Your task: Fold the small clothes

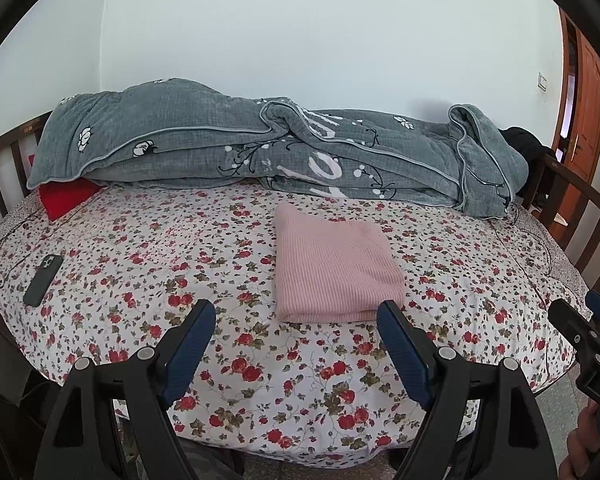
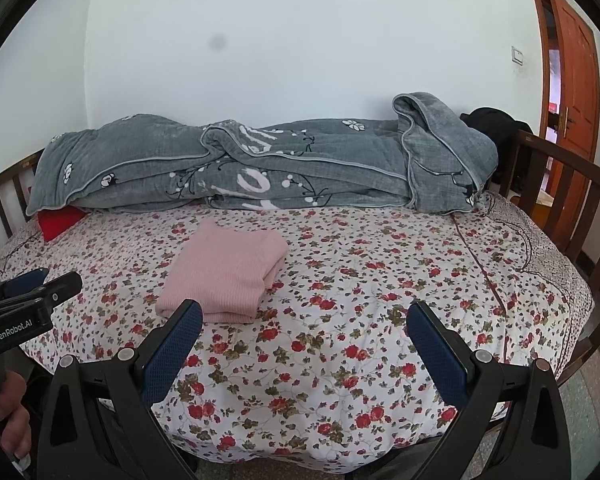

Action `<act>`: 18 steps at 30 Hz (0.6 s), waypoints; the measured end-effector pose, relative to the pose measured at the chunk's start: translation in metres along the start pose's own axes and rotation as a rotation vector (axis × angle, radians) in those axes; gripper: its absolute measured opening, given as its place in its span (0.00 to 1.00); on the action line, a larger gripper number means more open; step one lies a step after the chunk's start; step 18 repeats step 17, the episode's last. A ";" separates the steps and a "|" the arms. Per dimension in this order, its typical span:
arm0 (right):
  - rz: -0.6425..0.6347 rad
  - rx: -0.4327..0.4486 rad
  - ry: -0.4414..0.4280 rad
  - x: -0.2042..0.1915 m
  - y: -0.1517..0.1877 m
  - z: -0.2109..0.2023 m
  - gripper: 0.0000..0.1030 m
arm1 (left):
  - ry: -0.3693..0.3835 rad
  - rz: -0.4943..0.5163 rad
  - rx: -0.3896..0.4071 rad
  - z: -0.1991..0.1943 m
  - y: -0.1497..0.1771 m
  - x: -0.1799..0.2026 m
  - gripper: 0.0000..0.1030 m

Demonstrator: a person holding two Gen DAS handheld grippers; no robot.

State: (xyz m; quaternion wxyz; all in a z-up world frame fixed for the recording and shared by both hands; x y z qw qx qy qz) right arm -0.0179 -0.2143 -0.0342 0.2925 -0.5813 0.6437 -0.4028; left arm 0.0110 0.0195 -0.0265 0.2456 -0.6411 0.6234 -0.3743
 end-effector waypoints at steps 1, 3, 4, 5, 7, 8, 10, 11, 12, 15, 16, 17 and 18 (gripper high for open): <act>0.001 0.000 0.001 0.000 0.000 0.000 0.97 | 0.001 0.000 0.001 0.000 0.000 0.000 0.80; 0.001 0.000 -0.001 0.001 0.000 0.000 0.97 | 0.000 0.002 -0.002 0.000 0.000 0.001 0.80; 0.000 0.000 0.000 0.001 0.000 0.000 0.97 | -0.002 0.003 -0.002 -0.001 -0.001 0.001 0.80; 0.001 0.000 0.001 0.001 0.000 0.000 0.97 | -0.003 0.003 -0.002 -0.001 -0.001 0.001 0.80; 0.001 0.001 0.000 0.001 0.000 -0.001 0.97 | -0.001 0.003 -0.002 -0.001 -0.001 0.002 0.80; 0.001 0.001 0.001 0.001 0.000 -0.001 0.97 | -0.001 0.004 -0.001 -0.001 -0.001 0.002 0.80; 0.001 0.002 0.004 -0.001 -0.001 -0.002 0.97 | 0.000 0.005 0.001 -0.002 -0.001 0.002 0.80; 0.002 0.003 0.004 -0.001 -0.001 -0.002 0.97 | -0.001 0.006 0.003 -0.002 -0.001 0.002 0.80; 0.003 0.003 0.003 -0.001 -0.001 -0.002 0.97 | -0.002 0.007 0.004 -0.002 -0.001 0.003 0.80; 0.008 0.003 0.001 0.000 -0.002 -0.002 0.97 | -0.001 0.010 0.010 -0.003 -0.003 0.003 0.81; 0.009 0.003 0.001 0.000 -0.002 -0.002 0.97 | -0.006 0.011 0.014 -0.003 -0.003 0.002 0.81; 0.009 0.004 0.001 0.000 -0.002 -0.002 0.97 | -0.011 0.011 0.018 -0.003 -0.003 0.001 0.81; 0.009 0.004 0.001 0.000 -0.002 -0.002 0.97 | -0.011 0.011 0.018 -0.003 -0.003 0.001 0.81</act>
Point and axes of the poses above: each gripper's, at about its wrist camera, not at the fingertips, and z roughly the way its jaws point, x to its right, y to its underside, the point moved 1 cm from there along z, roughly the way its jaws point, and after that the axes turned 10 degrees about y, right-handed, at the moved point
